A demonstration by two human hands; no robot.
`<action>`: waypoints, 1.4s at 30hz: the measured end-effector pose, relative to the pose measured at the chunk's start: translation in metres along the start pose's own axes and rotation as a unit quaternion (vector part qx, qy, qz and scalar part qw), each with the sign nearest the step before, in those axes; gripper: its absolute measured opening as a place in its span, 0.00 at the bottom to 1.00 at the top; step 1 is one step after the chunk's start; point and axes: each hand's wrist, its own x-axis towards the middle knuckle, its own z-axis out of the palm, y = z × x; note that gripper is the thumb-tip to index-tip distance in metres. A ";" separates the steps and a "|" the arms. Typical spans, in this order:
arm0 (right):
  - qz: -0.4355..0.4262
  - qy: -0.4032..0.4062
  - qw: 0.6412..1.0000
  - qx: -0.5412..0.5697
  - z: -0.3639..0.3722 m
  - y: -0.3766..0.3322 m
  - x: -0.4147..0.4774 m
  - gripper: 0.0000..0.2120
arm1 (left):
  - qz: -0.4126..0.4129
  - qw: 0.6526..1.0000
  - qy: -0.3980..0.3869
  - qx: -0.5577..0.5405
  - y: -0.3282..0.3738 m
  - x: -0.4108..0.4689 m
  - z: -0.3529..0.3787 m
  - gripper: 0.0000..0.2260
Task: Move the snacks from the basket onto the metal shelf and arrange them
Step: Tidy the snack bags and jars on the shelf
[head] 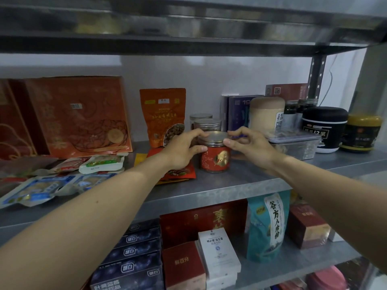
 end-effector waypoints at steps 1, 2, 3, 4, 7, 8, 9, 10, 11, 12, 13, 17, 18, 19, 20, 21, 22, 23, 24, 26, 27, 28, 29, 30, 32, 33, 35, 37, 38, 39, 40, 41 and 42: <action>-0.002 0.002 1.000 -0.002 0.000 0.001 0.000 0.15 | -0.001 1.000 0.003 -0.003 0.000 0.000 0.001 0.17; -0.003 0.003 1.000 -0.002 0.000 0.002 0.001 0.14 | -0.001 1.000 0.004 -0.003 0.000 0.000 0.001 0.17; -0.002 0.005 1.000 0.001 0.001 0.002 0.001 0.14 | -0.002 1.000 0.004 -0.002 0.000 0.000 0.001 0.17; 0.000 0.005 1.000 0.006 0.001 0.003 0.002 0.14 | -0.002 1.000 0.003 0.000 0.001 0.000 0.001 0.17; 0.001 0.002 1.000 0.012 0.000 0.003 0.003 0.12 | -0.007 1.000 0.004 -0.004 0.001 0.001 0.001 0.17; 0.000 0.001 1.000 0.011 0.000 0.003 0.003 0.11 | -0.008 1.000 0.005 -0.004 0.000 0.001 0.001 0.17; 0.001 -0.001 1.000 0.011 0.000 0.003 0.003 0.11 | -0.009 1.000 0.007 -0.002 0.000 0.001 0.002 0.17; 0.002 -0.002 1.000 0.010 -0.001 0.003 0.003 0.12 | -0.010 1.000 0.009 0.001 0.001 0.000 0.003 0.17; 0.005 -0.004 1.000 0.010 -0.001 0.002 0.003 0.13 | -0.011 1.000 0.011 0.002 0.001 0.000 0.004 0.17; 0.008 -0.005 1.000 0.011 -0.002 0.003 0.003 0.13 | -0.012 1.000 0.013 0.003 0.001 0.000 0.005 0.16; 0.011 -0.007 1.000 0.013 -0.002 0.003 0.003 0.12 | -0.013 1.000 0.015 0.003 0.001 0.000 0.006 0.16; 0.017 -0.009 0.999 0.038 -0.003 0.003 0.002 0.09 | -0.019 0.999 0.025 0.014 0.004 -0.001 0.008 0.16; 0.018 -0.009 0.999 0.042 -0.002 0.004 0.002 0.09 | -0.020 0.999 0.027 0.014 0.005 -0.001 0.009 0.16; 0.019 -0.008 0.999 0.045 -0.002 0.004 0.002 0.10 | -0.021 0.999 0.030 0.016 0.006 -0.001 0.009 0.16; 0.020 -0.008 0.999 0.048 -0.002 0.004 0.002 0.10 | -0.021 0.999 0.032 0.017 0.006 -0.001 0.010 0.16; 0.021 -0.007 0.999 0.050 -0.002 0.004 0.002 0.10 | -0.023 0.999 0.033 0.018 0.007 -0.001 0.010 0.16; 0.022 -0.007 0.998 0.051 -0.002 0.004 0.002 0.10 | -0.026 0.999 0.034 0.018 0.007 -0.001 0.011 0.16; 0.023 -0.007 0.998 0.053 -0.002 0.004 0.002 0.10 | -0.028 0.999 0.035 0.017 0.007 -0.001 0.011 0.16; 0.023 -0.008 0.998 0.054 -0.002 0.005 0.002 0.11 | -0.029 0.999 0.036 0.017 0.007 -0.001 0.011 0.16; 0.022 -0.009 0.998 0.055 -0.002 0.005 0.002 0.12 | -0.029 0.999 0.037 0.016 0.008 -0.001 0.012 0.16; 0.022 -0.009 0.998 0.053 -0.002 0.005 0.002 0.12 | -0.029 0.999 0.038 0.016 0.008 -0.001 0.012 0.16; 0.022 -0.009 0.998 0.052 -0.002 0.005 0.003 0.12 | -0.029 0.999 0.040 0.016 0.009 -0.001 0.012 0.16; 0.023 -0.009 0.998 0.052 -0.002 0.005 0.002 0.12 | -0.029 0.999 0.042 0.016 0.009 -0.001 0.013 0.16; 0.023 -0.009 0.998 0.051 -0.002 0.005 0.002 0.13 | -0.029 0.998 0.045 0.017 0.009 -0.001 0.013 0.16; 0.024 -0.006 0.999 0.047 -0.002 0.005 0.002 0.15 | -0.028 0.998 0.050 0.013 0.010 0.000 0.014 0.16; 0.025 -0.005 0.999 0.045 -0.002 0.005 0.002 0.16 | -0.028 0.998 0.050 0.008 0.010 0.000 0.015 0.16; 0.027 -0.003 0.999 0.042 -0.002 0.005 0.002 0.18 | -0.030 0.998 0.047 0.000 0.010 0.000 0.016 0.17; 0.029 -0.004 0.999 0.041 -0.002 0.004 0.001 0.18 | -0.032 0.998 0.046 -0.003 0.011 0.000 0.016 0.17; 0.030 -0.004 0.999 0.043 -0.002 0.004 0.001 0.18 | -0.034 0.998 0.047 -0.003 0.012 0.000 0.017 0.17; 0.029 -0.003 0.999 0.043 -0.002 0.004 0.001 0.17 | -0.035 0.998 0.049 -0.004 0.013 0.001 0.018 0.17; 0.029 -0.002 0.999 0.042 -0.002 0.005 0.001 0.17 | -0.036 0.998 0.052 -0.006 0.013 0.001 0.018 0.17; 0.030 -0.003 0.999 0.043 -0.002 0.004 0.000 0.16 | -0.035 0.998 0.053 -0.008 0.013 0.001 0.019 0.17; 0.031 -0.001 0.999 0.044 -0.002 0.005 0.001 0.16 | -0.036 0.998 0.053 -0.009 0.013 0.002 0.019 0.16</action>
